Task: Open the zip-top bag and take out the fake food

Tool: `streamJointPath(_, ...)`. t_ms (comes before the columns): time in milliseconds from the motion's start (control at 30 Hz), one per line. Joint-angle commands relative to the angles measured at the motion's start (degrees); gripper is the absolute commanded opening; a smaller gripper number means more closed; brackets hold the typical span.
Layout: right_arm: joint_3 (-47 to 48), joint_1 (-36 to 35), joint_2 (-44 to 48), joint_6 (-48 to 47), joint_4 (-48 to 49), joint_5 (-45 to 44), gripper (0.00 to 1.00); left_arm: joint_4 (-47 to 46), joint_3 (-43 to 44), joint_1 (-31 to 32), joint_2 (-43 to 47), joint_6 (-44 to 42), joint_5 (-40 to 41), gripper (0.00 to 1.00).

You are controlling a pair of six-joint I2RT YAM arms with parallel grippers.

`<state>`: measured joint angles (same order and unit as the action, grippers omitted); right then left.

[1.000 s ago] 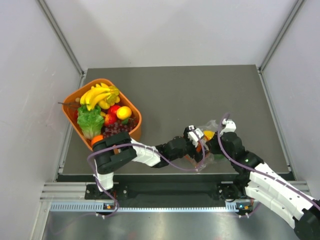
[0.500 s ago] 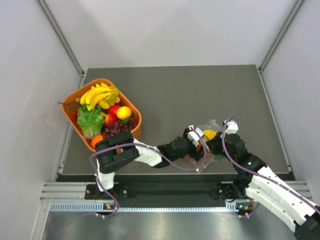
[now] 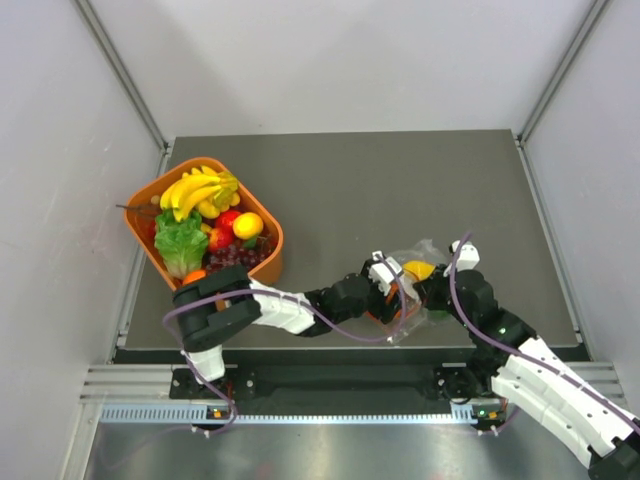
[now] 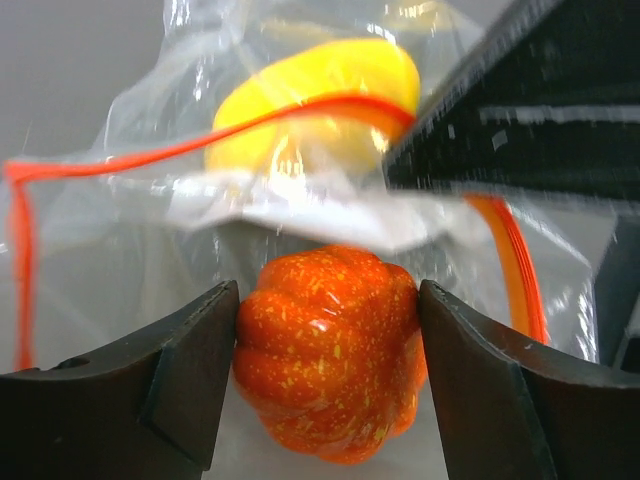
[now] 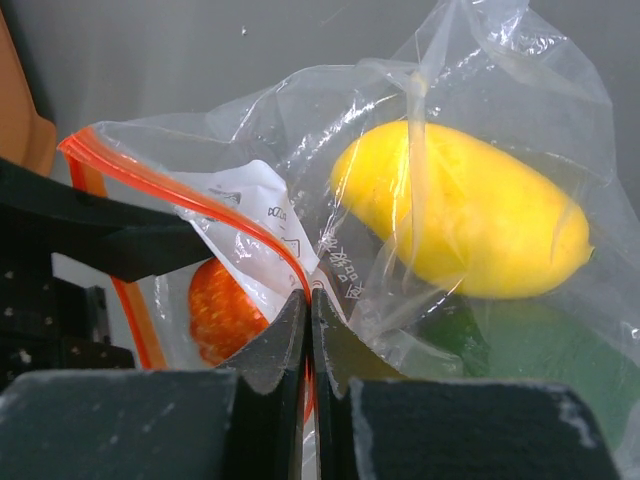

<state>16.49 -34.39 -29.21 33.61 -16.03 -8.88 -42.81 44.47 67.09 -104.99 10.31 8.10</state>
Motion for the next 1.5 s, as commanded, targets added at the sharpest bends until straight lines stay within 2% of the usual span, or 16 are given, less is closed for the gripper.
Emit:
streamJointPath(0,0.8,-0.6,1.2,0.1,0.1,-0.3,0.0,6.1,-2.0,-0.2,8.5,-0.5,-1.8,0.0)
streamJointPath(267,0.6,-0.6,1.5,0.4,1.0,0.0,0.0,13.9,-3.2,-0.2,24.5,0.2,-2.7,0.0)
streamJointPath(467,0.8,-0.6,2.7,0.0,0.6,0.4,0.0,21.7,-3.7,-0.2,35.6,-0.7,1.2,0.0)
streamJointPath(600,0.6,-0.6,3.2,-0.1,0.6,0.6,0.0,25.5,-2.9,-0.2,37.3,-0.8,1.6,0.0)
streamJointPath(700,0.2,-0.6,3.5,0.0,0.7,0.9,0.0,23.8,-2.9,-0.1,34.1,0.6,-1.0,0.04)
streamJointPath(733,0.1,-0.6,3.6,0.1,0.7,1.1,0.0,22.9,-3.2,0.0,31.7,1.0,-2.3,0.1)
streamJointPath(800,-0.1,-0.6,3.7,0.1,0.7,1.3,0.0,19.5,-3.0,1.0,28.9,2.3,-2.9,0.16)
streamJointPath(833,-0.1,-0.6,3.8,0.1,0.7,1.5,0.0,18.6,-2.3,2.0,25.9,2.7,-3.1,0.24)
streamJointPath(933,-0.1,-0.6,4.1,0.1,0.1,1.4,0.0,16.8,0.4,3.0,21.3,2.9,-2.8,0.32)
streamJointPath(967,-0.1,-0.6,4.2,0.0,0.1,1.6,0.0,16.5,1.1,3.1,18.6,3.2,-2.7,0.4)
streamJointPath(1033,0.0,-0.6,4.7,-0.1,-0.4,1.5,0.0,15.7,2.7,3.1,15.6,3.6,-2.0,0.45)
streamJointPath(1067,0.2,-0.6,4.8,-0.2,-0.7,1.4,0.0,15.5,3.2,3.1,14.7,3.8,-1.0,0.52)
streamJointPath(1167,0.3,-0.6,5.8,-0.4,-1.6,1.6,0.0,15.4,4.7,3.1,12.1,3.9,1.0,0.6)
streamJointPath(1300,0.5,-0.6,6.9,-0.6,-2.3,1.8,0.0,12.8,4.6,3.1,10.3,4.0,4.3,0.79)
streamJointPath(1467,1.1,-0.6,7.2,-0.9,-3.0,2.0,0.0,14.8,6.2,3.0,8.1,4.8,9.5,0.86)
